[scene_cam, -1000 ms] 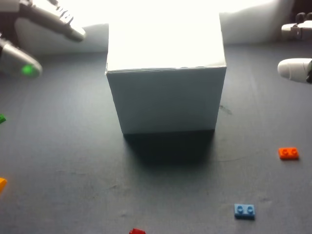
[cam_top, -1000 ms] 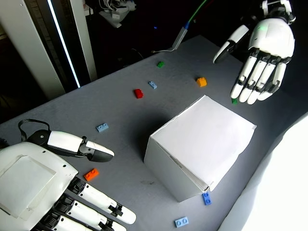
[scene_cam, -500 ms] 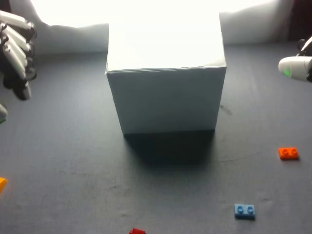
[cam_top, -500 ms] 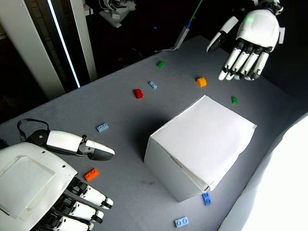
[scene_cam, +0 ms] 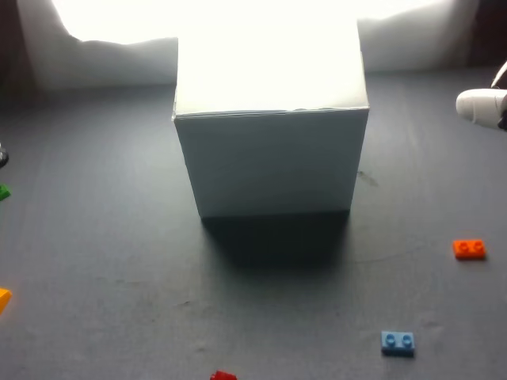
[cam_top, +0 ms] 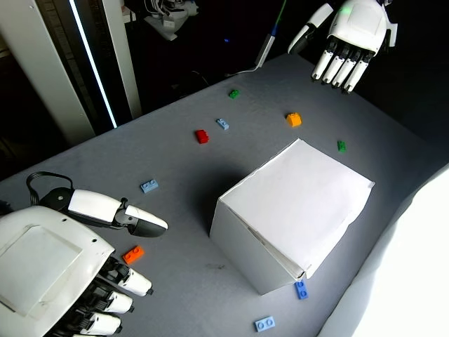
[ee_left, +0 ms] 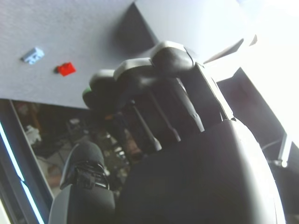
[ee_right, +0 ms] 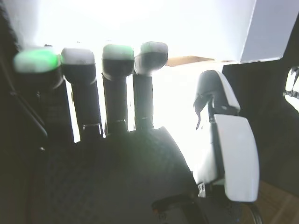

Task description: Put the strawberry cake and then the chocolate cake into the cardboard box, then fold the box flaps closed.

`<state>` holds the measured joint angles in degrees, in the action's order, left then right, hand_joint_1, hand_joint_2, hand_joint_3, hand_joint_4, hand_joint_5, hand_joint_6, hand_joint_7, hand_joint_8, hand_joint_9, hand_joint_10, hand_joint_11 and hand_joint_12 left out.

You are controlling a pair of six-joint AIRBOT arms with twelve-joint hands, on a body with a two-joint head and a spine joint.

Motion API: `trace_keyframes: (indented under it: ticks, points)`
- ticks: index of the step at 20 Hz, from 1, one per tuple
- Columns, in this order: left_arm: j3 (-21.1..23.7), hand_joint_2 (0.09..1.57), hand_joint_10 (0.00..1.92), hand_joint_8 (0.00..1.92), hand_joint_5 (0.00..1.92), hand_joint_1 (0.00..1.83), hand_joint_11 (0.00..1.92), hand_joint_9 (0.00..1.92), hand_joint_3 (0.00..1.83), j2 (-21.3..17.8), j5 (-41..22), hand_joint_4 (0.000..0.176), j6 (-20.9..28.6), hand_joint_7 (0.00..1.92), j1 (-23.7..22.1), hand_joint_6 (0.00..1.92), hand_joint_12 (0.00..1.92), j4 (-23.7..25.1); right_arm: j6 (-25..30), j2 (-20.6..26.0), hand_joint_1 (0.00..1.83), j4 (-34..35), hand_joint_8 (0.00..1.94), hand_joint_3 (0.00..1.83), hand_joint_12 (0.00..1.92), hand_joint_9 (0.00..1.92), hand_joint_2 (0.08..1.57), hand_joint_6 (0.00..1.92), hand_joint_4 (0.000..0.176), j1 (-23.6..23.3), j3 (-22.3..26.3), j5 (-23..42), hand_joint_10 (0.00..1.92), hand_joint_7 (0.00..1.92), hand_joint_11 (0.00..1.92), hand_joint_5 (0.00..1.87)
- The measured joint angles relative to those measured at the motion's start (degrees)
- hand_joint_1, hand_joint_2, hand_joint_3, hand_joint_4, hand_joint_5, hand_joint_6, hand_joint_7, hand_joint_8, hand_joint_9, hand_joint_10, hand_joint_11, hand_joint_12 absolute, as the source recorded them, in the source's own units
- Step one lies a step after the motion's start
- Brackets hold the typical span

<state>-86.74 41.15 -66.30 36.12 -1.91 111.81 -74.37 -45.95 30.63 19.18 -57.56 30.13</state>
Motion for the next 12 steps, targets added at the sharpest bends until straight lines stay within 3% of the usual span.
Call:
trace_keyframes:
  ticks: [3, 6, 12]
  points:
    - [-0.4, 1.28, 1.91, 1.72, 1.01, 0.0, 1.1, 1.16, 0.01, 0.0, 0.3, 0.0, 0.0, 1.15, 0.0, 1.69, 1.92, -0.1, 0.0, 0.0, 0.02, 0.0, 1.93, 0.0, 1.92, 1.32, 1.26, 1.81, 0.0, 0.0, 0.0, 0.0, 1.92, 1.31, 1.32, 1.16]
    - [-0.4, 1.31, 1.92, 1.75, 0.99, 0.04, 1.16, 1.18, 0.01, 0.0, -0.2, 0.0, 0.5, 1.16, -0.3, 1.59, 1.92, 0.1, 0.0, 0.0, 0.0, -0.3, 1.94, 0.0, 1.92, 1.34, 1.26, 1.89, 0.0, 0.4, 0.0, 0.0, 1.92, 1.32, 1.36, 1.13]
    - [-0.3, 1.37, 1.92, 1.76, 0.96, 0.09, 1.14, 1.15, 0.01, -0.2, -1.2, 0.0, 1.6, 1.13, -1.7, 1.64, 1.92, 0.4, -0.1, 0.0, 0.0, -0.7, 1.94, 0.0, 1.92, 1.29, 1.26, 1.76, 0.0, 0.4, 0.0, 0.2, 1.92, 1.26, 1.3, 1.09]
